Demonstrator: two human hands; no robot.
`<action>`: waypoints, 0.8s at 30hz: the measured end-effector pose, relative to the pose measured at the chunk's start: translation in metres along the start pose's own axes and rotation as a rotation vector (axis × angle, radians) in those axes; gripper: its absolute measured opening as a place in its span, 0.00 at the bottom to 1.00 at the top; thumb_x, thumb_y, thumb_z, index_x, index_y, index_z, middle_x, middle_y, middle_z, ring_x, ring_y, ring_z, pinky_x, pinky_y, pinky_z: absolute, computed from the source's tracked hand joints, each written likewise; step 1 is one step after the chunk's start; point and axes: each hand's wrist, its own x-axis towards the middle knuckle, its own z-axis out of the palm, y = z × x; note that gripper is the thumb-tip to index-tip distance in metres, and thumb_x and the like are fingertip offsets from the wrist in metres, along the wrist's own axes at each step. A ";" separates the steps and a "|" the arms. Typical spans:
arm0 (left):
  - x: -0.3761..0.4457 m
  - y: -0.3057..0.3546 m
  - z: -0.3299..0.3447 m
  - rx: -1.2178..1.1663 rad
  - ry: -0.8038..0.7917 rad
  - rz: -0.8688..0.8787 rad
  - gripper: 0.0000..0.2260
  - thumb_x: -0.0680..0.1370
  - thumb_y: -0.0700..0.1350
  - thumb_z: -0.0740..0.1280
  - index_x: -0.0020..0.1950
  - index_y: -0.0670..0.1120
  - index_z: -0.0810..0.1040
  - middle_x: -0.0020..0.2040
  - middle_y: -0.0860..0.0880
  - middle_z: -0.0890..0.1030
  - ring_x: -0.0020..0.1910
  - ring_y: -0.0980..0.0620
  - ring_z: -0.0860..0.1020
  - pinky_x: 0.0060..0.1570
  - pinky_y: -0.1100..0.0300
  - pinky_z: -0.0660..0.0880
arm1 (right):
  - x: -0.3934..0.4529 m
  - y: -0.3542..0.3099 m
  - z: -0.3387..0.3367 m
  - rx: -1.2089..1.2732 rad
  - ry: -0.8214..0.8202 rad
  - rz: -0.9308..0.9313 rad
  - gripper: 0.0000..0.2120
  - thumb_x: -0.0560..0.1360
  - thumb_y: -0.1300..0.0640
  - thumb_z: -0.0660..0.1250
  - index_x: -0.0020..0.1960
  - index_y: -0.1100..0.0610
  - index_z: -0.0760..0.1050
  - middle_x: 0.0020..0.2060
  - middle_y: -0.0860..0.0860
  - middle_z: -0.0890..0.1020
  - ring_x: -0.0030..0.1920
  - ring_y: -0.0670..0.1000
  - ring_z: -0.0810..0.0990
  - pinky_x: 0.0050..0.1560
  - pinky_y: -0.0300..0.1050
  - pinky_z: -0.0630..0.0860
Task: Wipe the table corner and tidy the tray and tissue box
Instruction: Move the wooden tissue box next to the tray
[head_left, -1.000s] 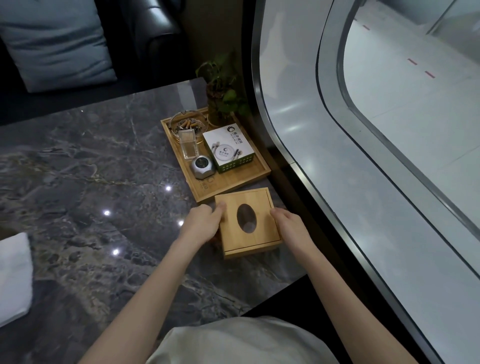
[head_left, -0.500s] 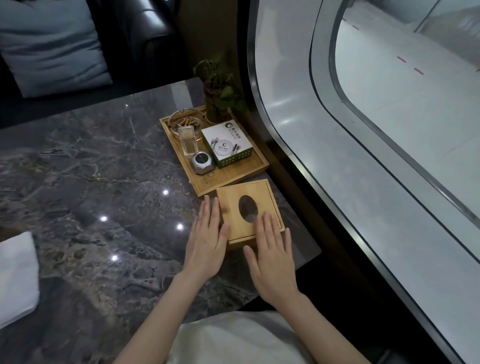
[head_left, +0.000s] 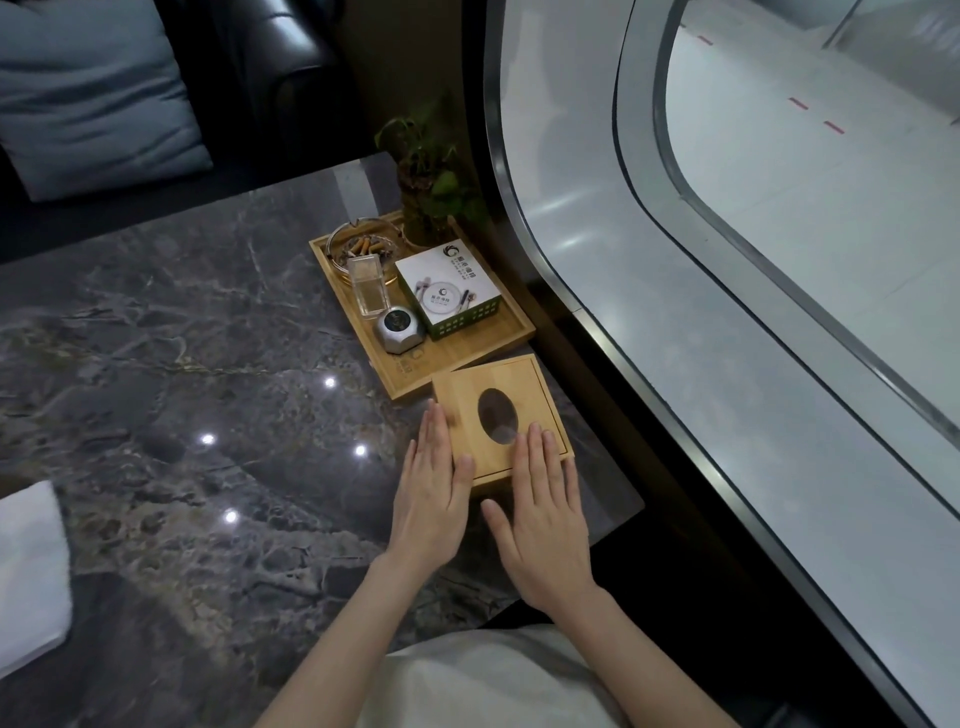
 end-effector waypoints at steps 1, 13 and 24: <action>0.001 0.001 0.000 -0.006 0.002 0.001 0.25 0.78 0.58 0.43 0.70 0.55 0.33 0.73 0.58 0.38 0.72 0.64 0.40 0.72 0.62 0.41 | 0.002 0.001 0.000 0.000 0.003 0.000 0.32 0.79 0.41 0.47 0.75 0.59 0.47 0.75 0.56 0.51 0.76 0.50 0.42 0.74 0.47 0.40; 0.024 0.010 0.001 0.014 -0.025 0.010 0.25 0.81 0.52 0.46 0.68 0.56 0.30 0.75 0.53 0.40 0.74 0.59 0.43 0.72 0.61 0.41 | 0.020 0.011 -0.004 0.054 -0.007 0.017 0.32 0.79 0.40 0.43 0.76 0.57 0.45 0.75 0.53 0.48 0.76 0.47 0.38 0.74 0.45 0.38; 0.041 0.029 0.007 -0.045 -0.054 -0.032 0.27 0.80 0.53 0.47 0.68 0.55 0.30 0.78 0.49 0.41 0.76 0.54 0.45 0.75 0.50 0.51 | 0.041 0.031 -0.013 0.124 -0.050 -0.001 0.32 0.78 0.37 0.39 0.75 0.55 0.39 0.76 0.51 0.42 0.75 0.46 0.36 0.73 0.42 0.33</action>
